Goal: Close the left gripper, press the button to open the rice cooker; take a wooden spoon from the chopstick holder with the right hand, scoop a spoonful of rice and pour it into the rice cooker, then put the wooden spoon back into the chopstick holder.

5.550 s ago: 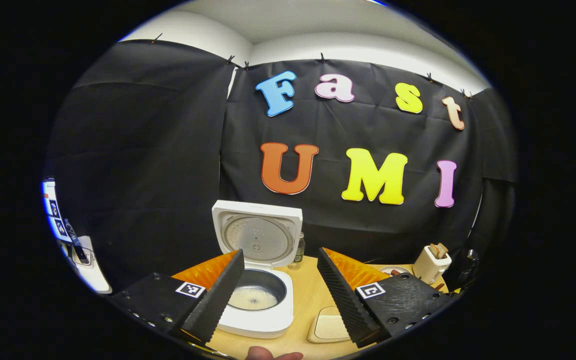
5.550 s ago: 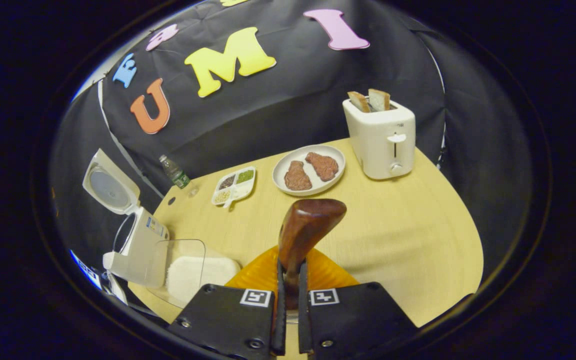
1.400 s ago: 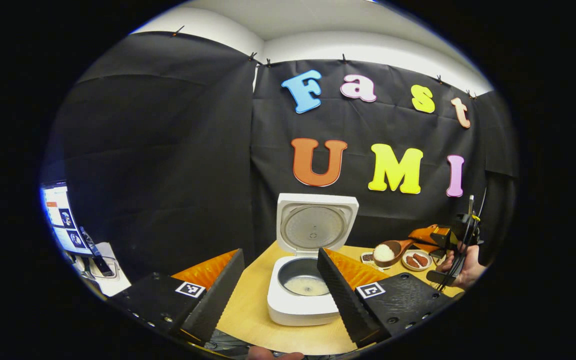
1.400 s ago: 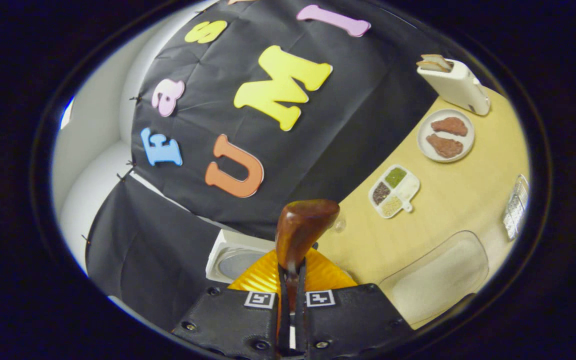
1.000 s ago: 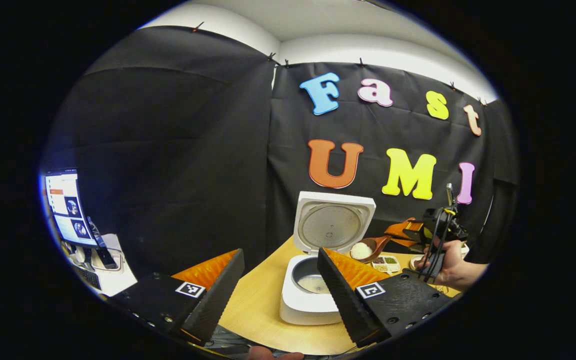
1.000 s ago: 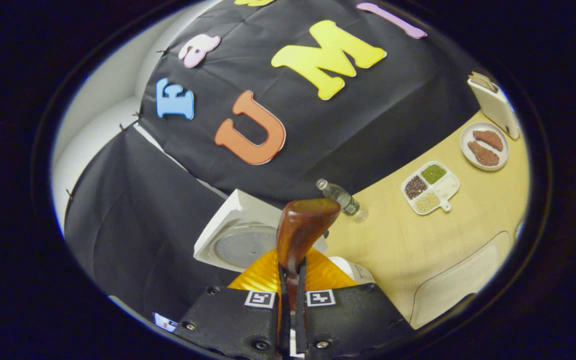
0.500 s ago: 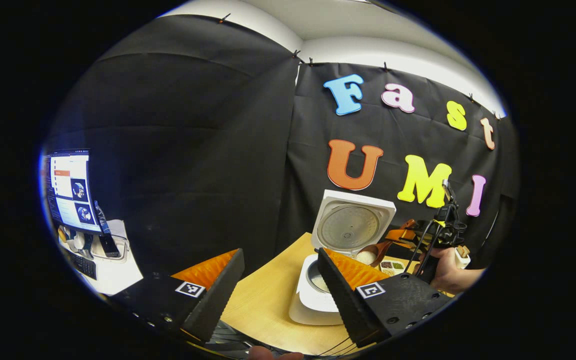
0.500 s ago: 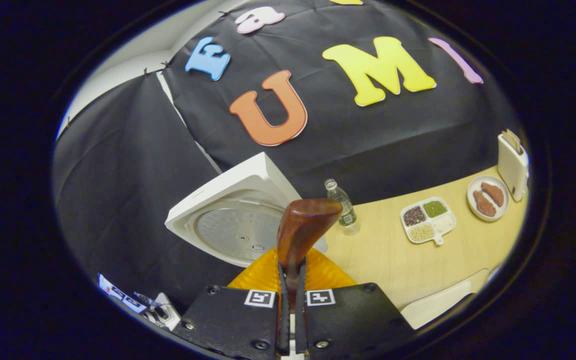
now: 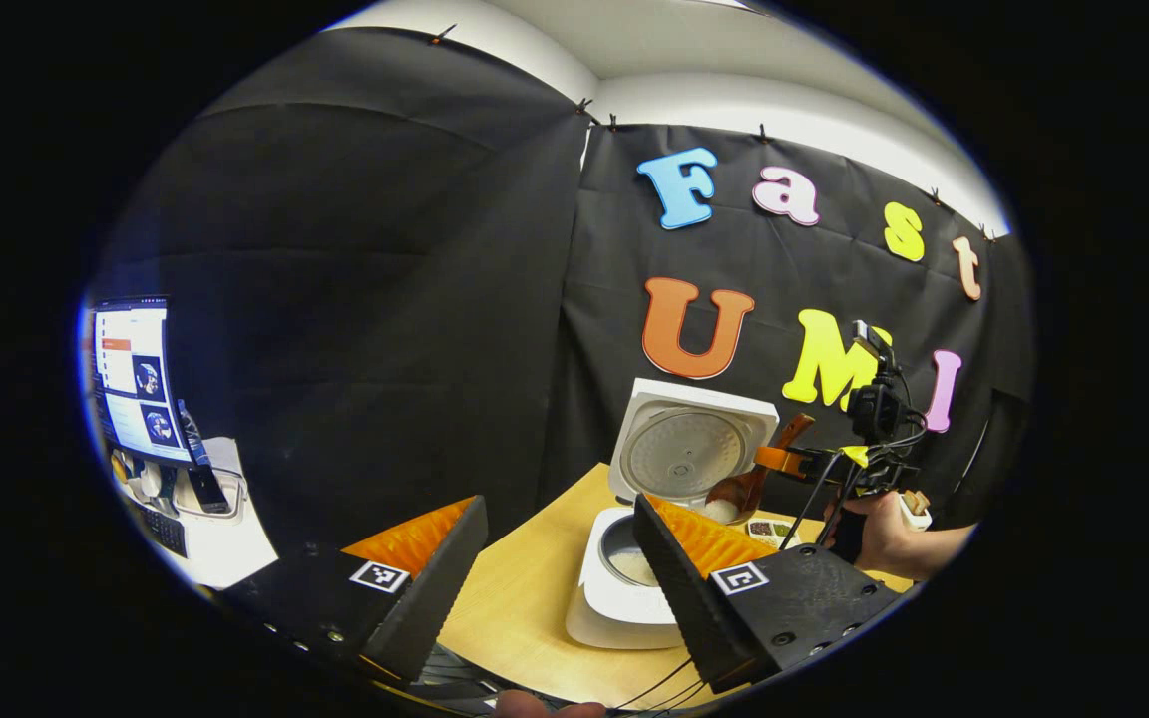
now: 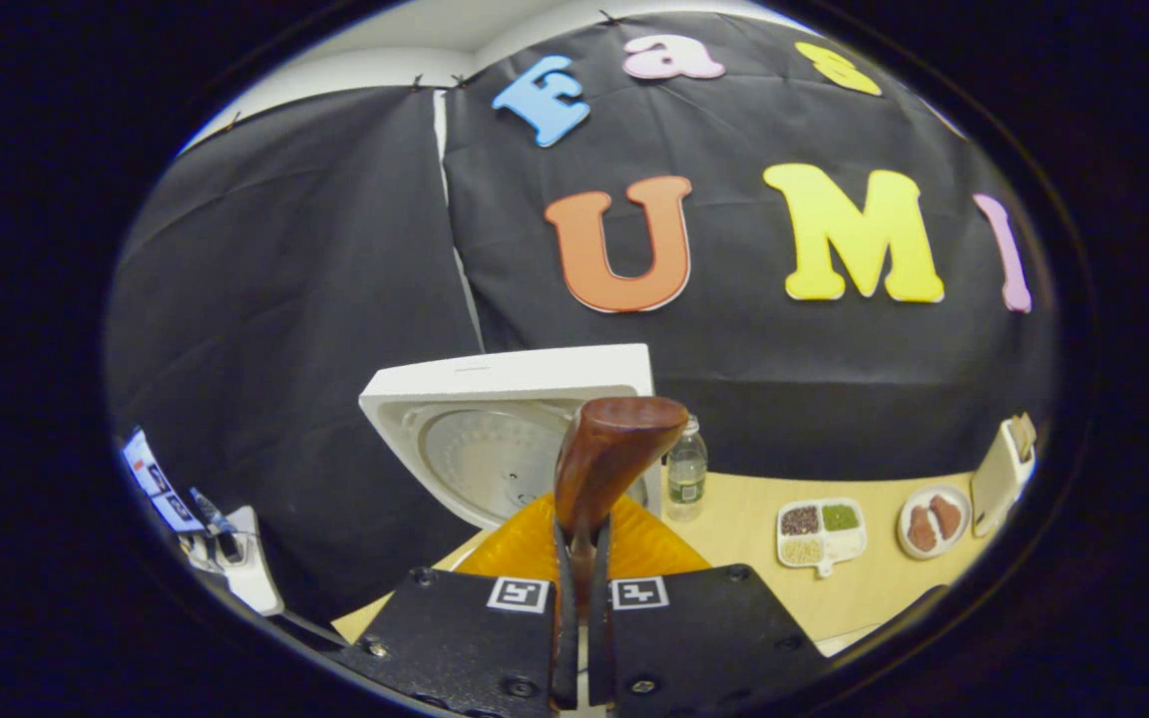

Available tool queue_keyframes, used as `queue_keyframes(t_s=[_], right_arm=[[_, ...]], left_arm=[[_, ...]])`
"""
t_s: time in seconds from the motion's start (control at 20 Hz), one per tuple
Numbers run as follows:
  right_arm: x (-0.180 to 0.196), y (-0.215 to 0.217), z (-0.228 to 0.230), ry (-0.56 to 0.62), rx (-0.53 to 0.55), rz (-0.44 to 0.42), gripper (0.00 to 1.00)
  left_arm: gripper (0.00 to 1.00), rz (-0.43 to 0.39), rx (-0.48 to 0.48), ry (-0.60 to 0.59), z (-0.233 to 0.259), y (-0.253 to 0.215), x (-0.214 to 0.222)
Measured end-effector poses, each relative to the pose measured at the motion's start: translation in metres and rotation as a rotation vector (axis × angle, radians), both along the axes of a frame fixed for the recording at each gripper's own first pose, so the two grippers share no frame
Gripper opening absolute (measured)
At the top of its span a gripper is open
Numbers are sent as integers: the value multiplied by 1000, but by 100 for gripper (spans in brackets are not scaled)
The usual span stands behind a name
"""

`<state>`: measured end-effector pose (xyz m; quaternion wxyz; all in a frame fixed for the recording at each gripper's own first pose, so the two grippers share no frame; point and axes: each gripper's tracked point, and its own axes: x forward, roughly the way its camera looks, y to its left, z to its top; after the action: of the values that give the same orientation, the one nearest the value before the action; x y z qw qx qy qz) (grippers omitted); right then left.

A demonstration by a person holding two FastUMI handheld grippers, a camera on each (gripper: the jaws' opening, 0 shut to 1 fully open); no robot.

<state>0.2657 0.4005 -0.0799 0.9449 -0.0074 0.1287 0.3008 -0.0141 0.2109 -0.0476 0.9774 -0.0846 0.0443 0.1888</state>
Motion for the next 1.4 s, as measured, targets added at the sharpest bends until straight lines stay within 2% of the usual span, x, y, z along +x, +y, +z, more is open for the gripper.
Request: queue_keyframes(t_s=[0.15, 0.4, 0.55, 0.7, 1.05, 1.25, 1.4], right_arm=[[-7, 12, 6, -90, -84, 53, 10], [-30, 34, 25, -328, -252, 153, 10], [-39, 45, 27, -392, -293, 206, 9], [-45, 45, 32, -420, -300, 223, 10], [-53, 38, 48, -337, -191, 203, 9], [-64, 16, 68, -222, -28, 167, 9], [-69, -16, 83, -121, 96, 129, 9]], left_arm=[[94, -12, 4, -15, 5, -4, 0], [94, -27, 21, -22, 8, -13, 3], [94, -31, 21, -28, 10, -16, 4], [94, -33, 24, -38, 16, -17, 0], [94, -56, 46, -49, 20, -31, -2], [94, -84, 60, -60, 27, -41, 0], [94, -106, 120, -70, 35, -47, 3]])
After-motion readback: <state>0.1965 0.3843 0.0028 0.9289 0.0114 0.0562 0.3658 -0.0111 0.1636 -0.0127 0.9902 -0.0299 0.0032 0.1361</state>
